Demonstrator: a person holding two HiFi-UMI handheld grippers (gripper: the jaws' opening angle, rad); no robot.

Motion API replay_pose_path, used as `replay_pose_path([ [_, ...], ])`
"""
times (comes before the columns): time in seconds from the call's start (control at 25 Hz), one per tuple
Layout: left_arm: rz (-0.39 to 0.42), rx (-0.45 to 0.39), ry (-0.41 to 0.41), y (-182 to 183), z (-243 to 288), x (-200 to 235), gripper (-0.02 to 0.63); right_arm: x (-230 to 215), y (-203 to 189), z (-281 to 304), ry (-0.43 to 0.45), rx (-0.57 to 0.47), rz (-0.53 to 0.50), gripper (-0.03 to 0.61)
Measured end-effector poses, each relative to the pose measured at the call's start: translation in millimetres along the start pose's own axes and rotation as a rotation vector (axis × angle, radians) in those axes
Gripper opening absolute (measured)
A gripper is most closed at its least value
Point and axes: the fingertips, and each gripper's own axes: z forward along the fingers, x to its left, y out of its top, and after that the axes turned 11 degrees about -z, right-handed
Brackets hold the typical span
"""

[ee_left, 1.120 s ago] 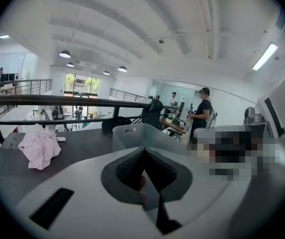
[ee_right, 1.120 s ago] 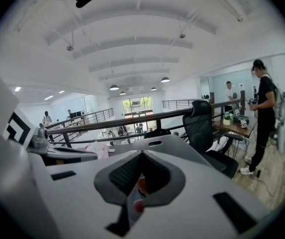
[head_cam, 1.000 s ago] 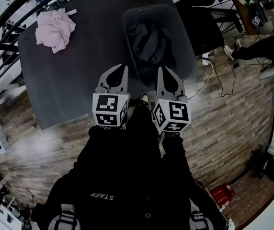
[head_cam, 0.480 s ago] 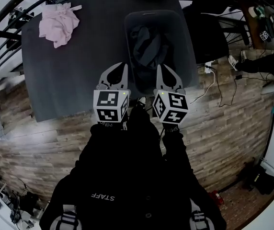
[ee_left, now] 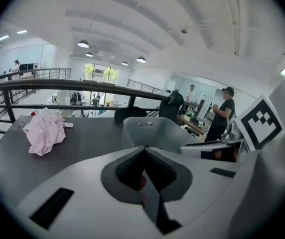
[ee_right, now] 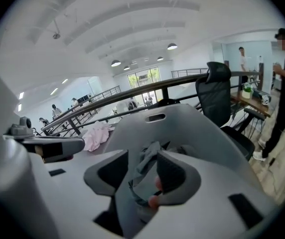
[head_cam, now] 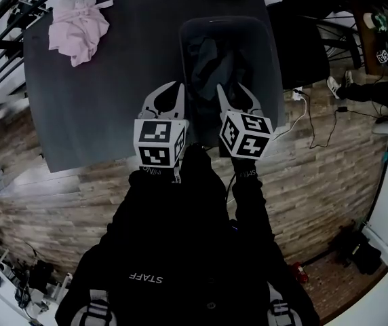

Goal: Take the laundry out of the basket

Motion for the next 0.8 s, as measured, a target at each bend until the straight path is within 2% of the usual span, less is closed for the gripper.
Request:
replay_pose_path([
  [0.16, -0.004, 0.012, -0.001, 7, 10, 5, 0.002, -6, -3, 22, 0.030, 0.035, 0.040, 0.265],
  [0.32, -0.005, 0.024, 0.002, 8, 18, 11, 0.002, -10, -7, 35, 0.031, 0.060, 0.038, 0.286],
  [0.8, -0.034, 0.071, 0.035, 0, 40, 29, 0.002, -34, -51, 80, 0.030, 0.219, 0.082, 0.400],
])
